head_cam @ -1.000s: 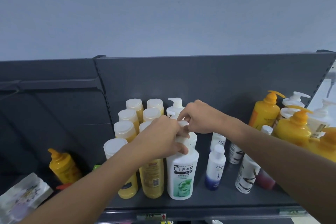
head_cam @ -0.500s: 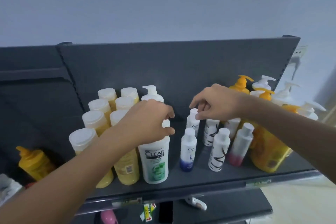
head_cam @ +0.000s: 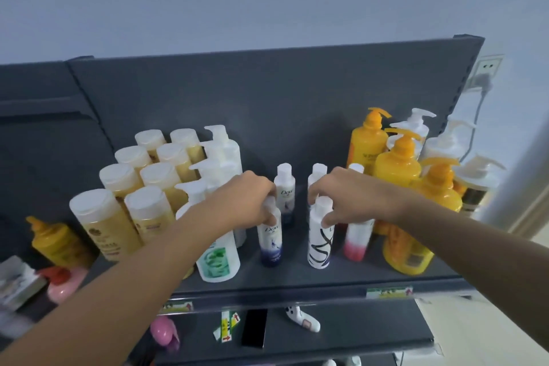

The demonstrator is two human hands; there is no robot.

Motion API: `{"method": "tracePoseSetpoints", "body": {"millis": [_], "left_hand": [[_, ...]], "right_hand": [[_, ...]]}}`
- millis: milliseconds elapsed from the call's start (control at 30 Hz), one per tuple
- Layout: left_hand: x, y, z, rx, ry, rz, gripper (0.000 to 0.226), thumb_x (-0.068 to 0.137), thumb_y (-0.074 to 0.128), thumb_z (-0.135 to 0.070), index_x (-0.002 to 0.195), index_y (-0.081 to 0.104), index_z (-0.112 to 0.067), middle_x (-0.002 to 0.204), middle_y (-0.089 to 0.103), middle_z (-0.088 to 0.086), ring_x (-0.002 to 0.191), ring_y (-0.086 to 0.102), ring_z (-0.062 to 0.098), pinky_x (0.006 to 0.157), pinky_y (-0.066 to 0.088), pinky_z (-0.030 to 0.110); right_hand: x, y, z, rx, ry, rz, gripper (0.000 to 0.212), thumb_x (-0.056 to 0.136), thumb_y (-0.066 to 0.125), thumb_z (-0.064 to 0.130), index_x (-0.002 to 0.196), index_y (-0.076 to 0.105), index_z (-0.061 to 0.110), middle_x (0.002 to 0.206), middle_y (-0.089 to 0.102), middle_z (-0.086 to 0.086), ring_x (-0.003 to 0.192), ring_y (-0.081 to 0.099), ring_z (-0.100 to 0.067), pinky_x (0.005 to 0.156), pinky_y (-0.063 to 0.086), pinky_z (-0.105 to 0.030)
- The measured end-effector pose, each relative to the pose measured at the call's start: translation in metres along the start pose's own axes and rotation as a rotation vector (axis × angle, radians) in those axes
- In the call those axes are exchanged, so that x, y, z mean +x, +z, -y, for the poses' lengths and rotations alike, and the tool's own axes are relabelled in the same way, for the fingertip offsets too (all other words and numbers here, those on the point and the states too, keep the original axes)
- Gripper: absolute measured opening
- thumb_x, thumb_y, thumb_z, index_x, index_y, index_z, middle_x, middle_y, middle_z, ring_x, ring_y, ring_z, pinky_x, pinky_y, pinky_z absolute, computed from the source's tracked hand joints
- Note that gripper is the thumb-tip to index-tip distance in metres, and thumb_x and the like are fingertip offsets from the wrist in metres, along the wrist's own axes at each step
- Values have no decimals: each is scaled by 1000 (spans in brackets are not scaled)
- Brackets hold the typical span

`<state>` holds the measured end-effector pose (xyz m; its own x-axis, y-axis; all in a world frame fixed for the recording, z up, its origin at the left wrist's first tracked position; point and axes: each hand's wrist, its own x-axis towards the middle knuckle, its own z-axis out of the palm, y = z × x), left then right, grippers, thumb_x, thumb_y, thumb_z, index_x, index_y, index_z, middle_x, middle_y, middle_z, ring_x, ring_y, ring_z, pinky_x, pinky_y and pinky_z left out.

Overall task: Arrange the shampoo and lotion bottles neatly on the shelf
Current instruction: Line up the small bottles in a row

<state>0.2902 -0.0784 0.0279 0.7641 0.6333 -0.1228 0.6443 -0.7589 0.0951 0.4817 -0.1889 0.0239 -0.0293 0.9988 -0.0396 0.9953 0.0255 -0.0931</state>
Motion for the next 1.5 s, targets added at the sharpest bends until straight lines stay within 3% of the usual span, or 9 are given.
{"method": "tracePoseSetpoints", "body": {"millis": [167, 433, 567, 800, 867, 967, 1100, 1267, 1500], "left_hand": [[0, -3, -1, 9, 1, 19, 37, 82, 81, -31, 116, 69, -25, 103, 63, 3, 88, 63, 21, 63, 49, 30], [-2, 2, -1, -62, 9, 18, 38, 82, 75, -17, 115, 69, -33, 99, 59, 1, 89, 63, 23, 63, 48, 32], [1, 4, -1, -72, 10, 16, 38, 81, 76, -18, 115, 69, -33, 98, 59, 0, 85, 61, 20, 63, 50, 32], [14, -5, -2, -9, 10, -5, 41, 78, 74, -57, 109, 66, -30, 100, 66, -3, 88, 64, 18, 76, 57, 39], [27, -9, -3, 25, 4, -135, 35, 83, 67, -59, 101, 63, -29, 96, 67, -3, 84, 66, 20, 72, 58, 40], [52, -15, -9, 54, 33, -301, 33, 87, 67, -45, 112, 65, -23, 100, 66, 1, 91, 66, 26, 73, 56, 40], [79, -15, -14, 82, 70, -283, 38, 84, 72, -32, 120, 67, -21, 106, 67, 5, 97, 66, 29, 75, 55, 39], [95, -11, -11, 74, -14, -183, 30, 85, 73, -25, 114, 72, -17, 103, 66, 11, 92, 67, 34, 71, 55, 37], [96, -13, 7, 96, -42, -181, 21, 81, 74, -22, 99, 76, -13, 90, 67, 9, 77, 67, 30, 68, 60, 40]], "right_hand": [[11, 0, -1, -27, -22, -33, 33, 78, 82, 33, 109, 76, 24, 103, 72, 4, 92, 51, -14, 79, 54, -38], [21, 0, 8, -54, -26, -45, 33, 74, 82, 41, 101, 79, 23, 91, 71, 0, 92, 65, -24, 68, 50, -33], [18, 0, 8, -22, 8, -44, 34, 73, 83, 44, 101, 77, 26, 88, 69, -1, 90, 65, -24, 72, 56, -38], [19, -14, 4, 36, 17, -67, 38, 83, 70, 60, 101, 77, 27, 92, 75, 7, 88, 67, -17, 76, 55, -35], [28, -20, -2, -21, 36, -142, 34, 93, 59, 56, 101, 77, 27, 93, 76, 5, 90, 70, -22, 79, 57, -39], [47, -27, -14, -186, 34, -184, 29, 100, 58, 41, 118, 72, 23, 113, 72, -2, 104, 68, -27, 85, 57, -42], [66, -22, -28, -199, 31, -58, 40, 96, 67, 30, 135, 65, 23, 128, 68, -4, 116, 65, -26, 93, 55, -38], [77, -10, -32, -121, 73, -20, 28, 92, 70, 18, 120, 73, 17, 115, 71, -6, 103, 68, -26, 81, 54, -31], [88, -9, -29, -37, 42, -32, 17, 90, 73, 22, 105, 76, 17, 108, 70, -5, 96, 68, -28, 81, 59, -39]]}}
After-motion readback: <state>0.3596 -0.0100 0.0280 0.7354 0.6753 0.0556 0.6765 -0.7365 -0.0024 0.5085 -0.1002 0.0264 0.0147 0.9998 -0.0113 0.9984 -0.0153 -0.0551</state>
